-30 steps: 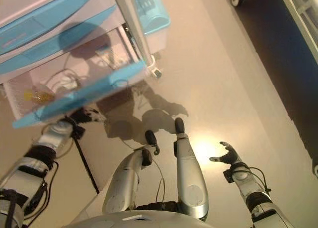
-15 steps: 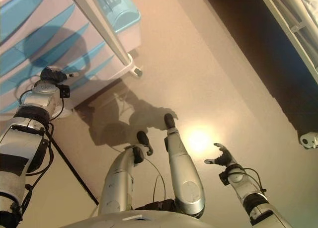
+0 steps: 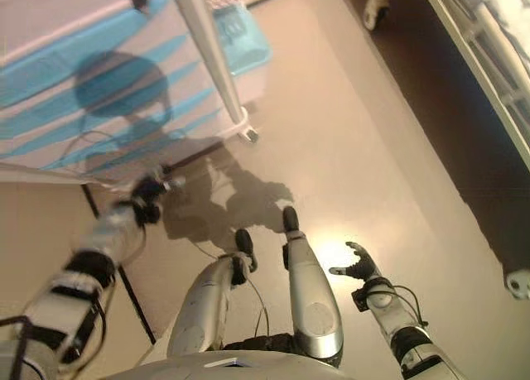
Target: Open the drawer and pick up the medicine
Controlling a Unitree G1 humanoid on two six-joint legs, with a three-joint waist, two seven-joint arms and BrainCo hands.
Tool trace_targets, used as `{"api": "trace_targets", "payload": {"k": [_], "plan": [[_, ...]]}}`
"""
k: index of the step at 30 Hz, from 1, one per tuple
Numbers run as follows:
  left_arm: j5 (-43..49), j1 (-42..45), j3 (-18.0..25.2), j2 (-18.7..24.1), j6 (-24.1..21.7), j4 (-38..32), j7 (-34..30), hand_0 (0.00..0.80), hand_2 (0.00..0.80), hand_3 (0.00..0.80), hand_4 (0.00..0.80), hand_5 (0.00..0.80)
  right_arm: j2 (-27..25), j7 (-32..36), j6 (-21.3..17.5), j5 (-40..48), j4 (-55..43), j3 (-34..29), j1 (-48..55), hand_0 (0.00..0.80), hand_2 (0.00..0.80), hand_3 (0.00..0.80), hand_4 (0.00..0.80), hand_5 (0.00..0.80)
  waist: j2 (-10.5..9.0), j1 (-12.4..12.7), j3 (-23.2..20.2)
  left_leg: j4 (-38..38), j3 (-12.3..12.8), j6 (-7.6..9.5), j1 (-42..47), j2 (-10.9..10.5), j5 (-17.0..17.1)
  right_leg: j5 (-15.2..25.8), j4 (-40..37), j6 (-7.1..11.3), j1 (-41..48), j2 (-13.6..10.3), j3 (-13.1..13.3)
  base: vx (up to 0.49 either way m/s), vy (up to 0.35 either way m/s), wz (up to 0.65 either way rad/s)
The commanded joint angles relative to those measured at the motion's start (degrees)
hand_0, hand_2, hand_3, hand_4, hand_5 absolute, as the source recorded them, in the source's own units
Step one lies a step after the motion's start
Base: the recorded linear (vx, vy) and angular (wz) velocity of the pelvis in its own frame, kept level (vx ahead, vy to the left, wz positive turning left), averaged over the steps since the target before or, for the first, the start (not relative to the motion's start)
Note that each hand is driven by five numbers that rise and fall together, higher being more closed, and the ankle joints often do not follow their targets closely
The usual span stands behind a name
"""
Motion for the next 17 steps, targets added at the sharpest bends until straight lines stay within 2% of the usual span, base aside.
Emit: {"api": "trace_targets", "payload": {"k": [1, 2, 8, 11, 13, 17], "plan": [[-3.35, 6.76, 1.04, -2.36, -4.64, 1.83, -4.5, 0.0, 0.0, 0.0, 0.0, 0.0, -0.4, 1.99, -0.9, -1.5, 1.79, -2.23, 4.2, 0.0, 0.0, 0.0, 0.0, 0.0, 0.31, 2.34, -9.18, 0.67, -3.05, -0.34, 0.12, -2.6, -1.48, -0.62, -3.83, 0.66, 5.07, -1.22, -0.96, 0.142, -0.124, 0.38], [-1.8, 9.22, 1.72, -4.29, -5.16, 3.7, -5.31, 0.0, 0.0, 0.0, 0.0, 0.0, -0.03, 2.68, -0.36, -1.92, 2.29, -2.9, 4.5, 0.0, 0.0, 0.0, 0.0, 0.0, 0.7, 3.16, -10.81, -1.91, -4.7, -0.71, 2.07, -2.53, -0.45, -1.26, -4.64, 0.25, 7.06, -0.86, -1.78, 0.116, -0.124, 0.41], [2.05, 15.72, 3.42, -7.9, -5.16, 12.8, -5.6, 0.0, 0.0, 0.0, 0.0, 0.0, 2.61, 4.08, 0.82, -1.25, 5.74, -4.05, 5.39, 0.0, 0.0, 0.0, 0.0, 0.0, 1.43, 5.85, -17.2, -9.31, -9.6, -1.76, 8.18, -2.05, 2.27, -3.12, -7.41, -1.08, 13.43, 0.4, -4.7, 0.098, -0.124, 0.4], [1.53, 16.77, 4.53, -8.94, -5.15, 16.74, -5.19, 0.0, 0.0, 0.0, 0.0, 0.0, 3.89, 5.68, -0.01, 0.86, 8.53, -5.03, 5.75, 0.0, 0.0, 0.0, 0.0, 0.0, 1.66, 6.42, -19.2, -10.95, -10.68, -1.94, 10.11, -1.92, 2.64, -3.71, -8.1, -1.41, 15.38, 0.6, -5.58, 0.06, -0.065, 0.43], [4.64, 17.19, 5.49, -9.54, -5.75, 19.33, -5.33, 0.0, 0.0, 0.0, 0.0, 0.0, 5.16, 7.92, 0.33, 3.61, 10.95, -5.88, 5.76, 0.0, 0.0, 0.0, 0.0, 0.0, 1.58, 6.95, -20.43, -11.77, -11.57, -1.92, 11.28, -2.09, 2.58, -4.07, -8.72, -1.54, 16.71, 0.71, -6.0, 0.016, -0.066, 0.22], [9.65, 16.98, 3.36, -10.4, -7.51, 23.39, -6.4, 0.0, 0.0, 0.0, 0.0, 0.0, 6.65, 13.12, -0.05, 7.82, 16.22, -7.23, 5.6, 0.0, 0.0, 0.0, 0.0, 0.0, 1.18, 7.75, -22.08, -13.58, -12.26, -1.88, 12.92, -1.96, 3.02, -4.04, -10.13, -1.59, 18.64, 1.03, -7.21, -0.025, -0.069, 0.24]]}}
